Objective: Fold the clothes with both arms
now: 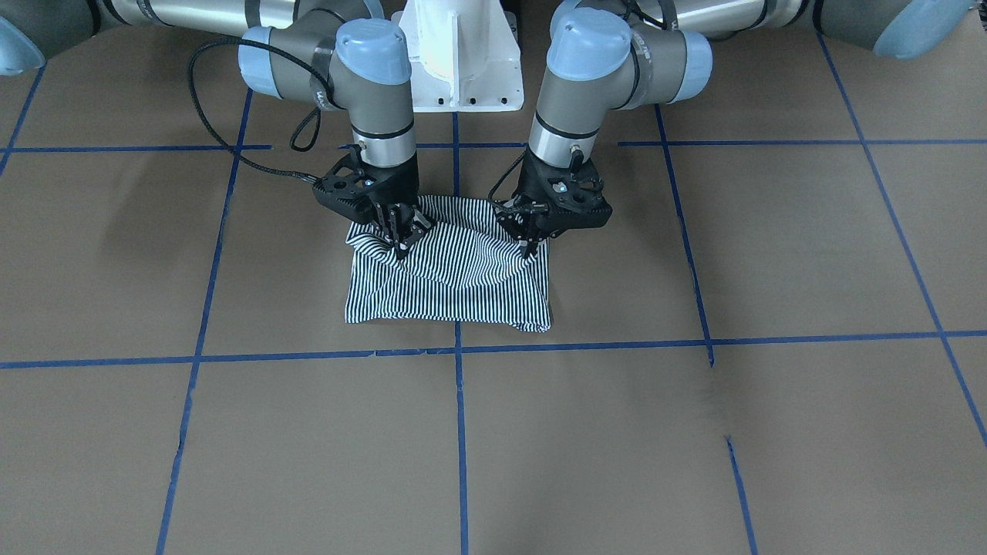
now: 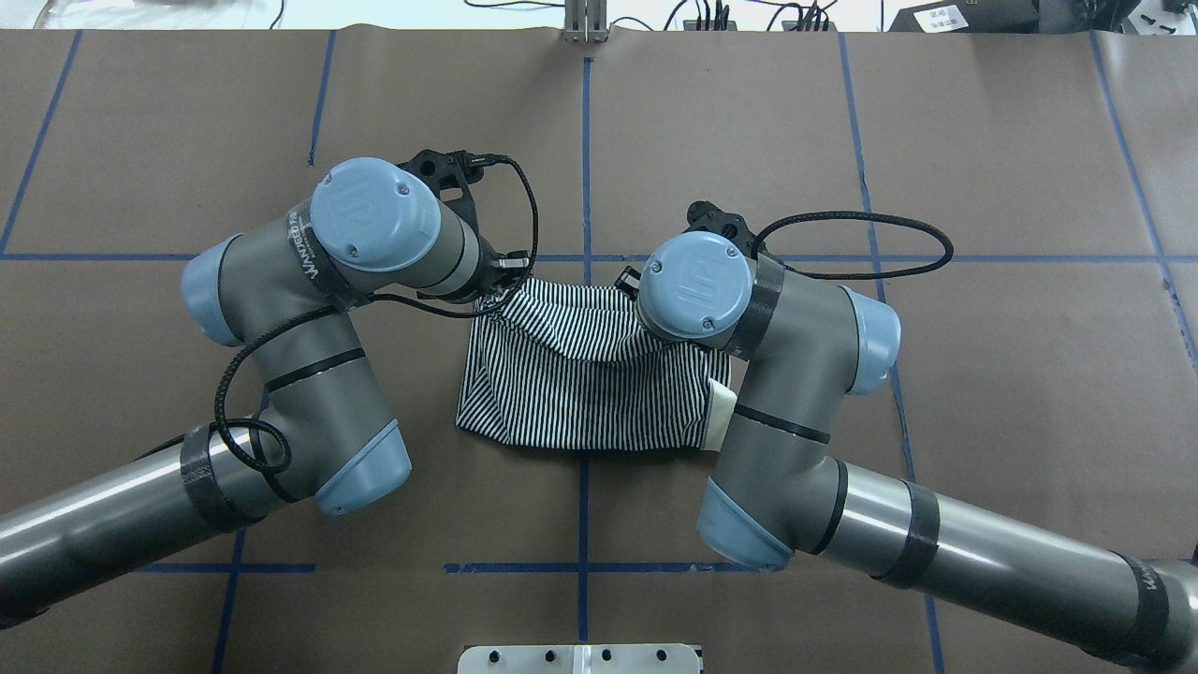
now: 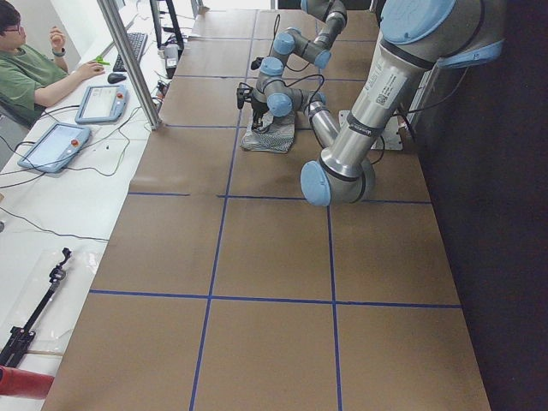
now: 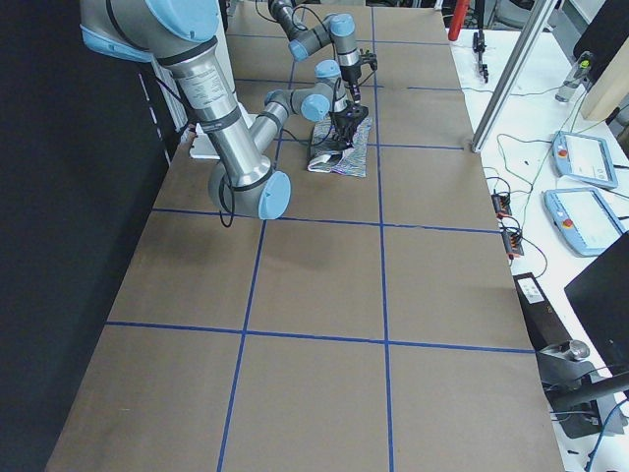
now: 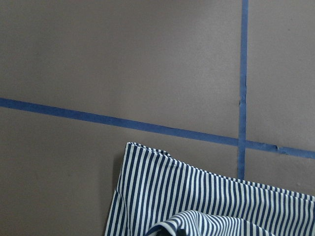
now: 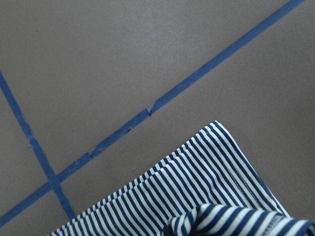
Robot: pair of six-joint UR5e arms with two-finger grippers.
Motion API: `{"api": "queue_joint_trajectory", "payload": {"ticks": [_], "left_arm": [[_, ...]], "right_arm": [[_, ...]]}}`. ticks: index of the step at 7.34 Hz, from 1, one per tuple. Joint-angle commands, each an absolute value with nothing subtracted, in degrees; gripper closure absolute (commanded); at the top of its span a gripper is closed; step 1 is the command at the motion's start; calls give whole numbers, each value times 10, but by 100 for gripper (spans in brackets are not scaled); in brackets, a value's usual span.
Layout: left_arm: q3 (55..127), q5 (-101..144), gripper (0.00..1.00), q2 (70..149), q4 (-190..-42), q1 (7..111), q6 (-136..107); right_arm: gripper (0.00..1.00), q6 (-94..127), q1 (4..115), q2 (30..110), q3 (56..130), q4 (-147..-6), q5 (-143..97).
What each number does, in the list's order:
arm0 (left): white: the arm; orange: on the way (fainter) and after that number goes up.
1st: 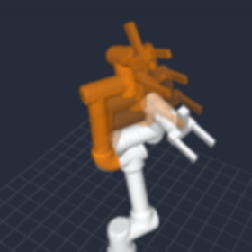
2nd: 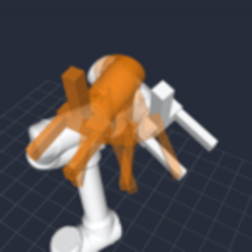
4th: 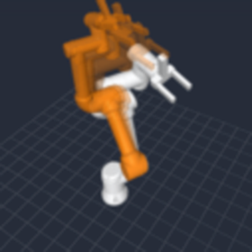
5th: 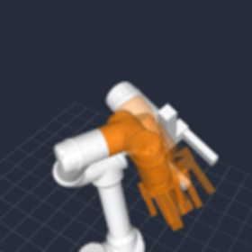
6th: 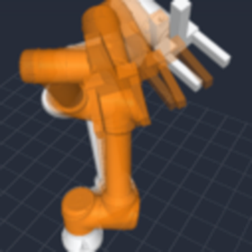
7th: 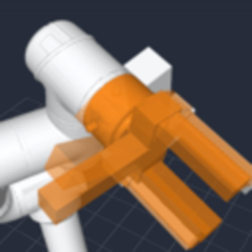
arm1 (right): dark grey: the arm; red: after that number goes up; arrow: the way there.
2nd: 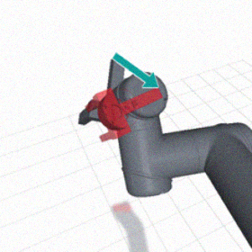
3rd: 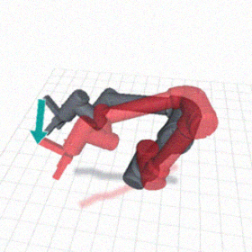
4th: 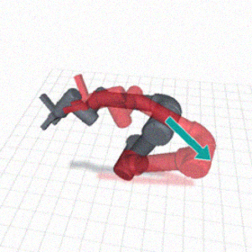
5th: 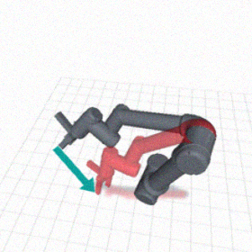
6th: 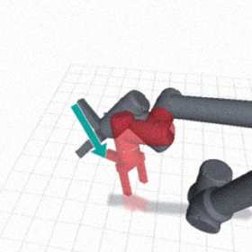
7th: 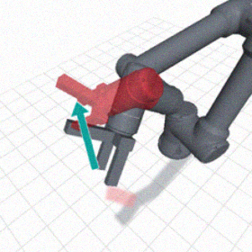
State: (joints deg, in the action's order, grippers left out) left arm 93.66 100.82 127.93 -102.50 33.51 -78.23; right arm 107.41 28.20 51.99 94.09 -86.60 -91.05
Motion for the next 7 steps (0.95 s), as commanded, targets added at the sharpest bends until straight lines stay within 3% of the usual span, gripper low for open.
{"api": "queue_joint_trajectory", "payload": {"ticks": [1,7], "left_arm": [[930,1008,100,1280,-1031,335,-781],[932,1008,100,1274,-1037,335,-769]], "right_arm": [[100,1064,288,519,931,-864,-911],[100,1036,294,517,922,-860,-911]]}}
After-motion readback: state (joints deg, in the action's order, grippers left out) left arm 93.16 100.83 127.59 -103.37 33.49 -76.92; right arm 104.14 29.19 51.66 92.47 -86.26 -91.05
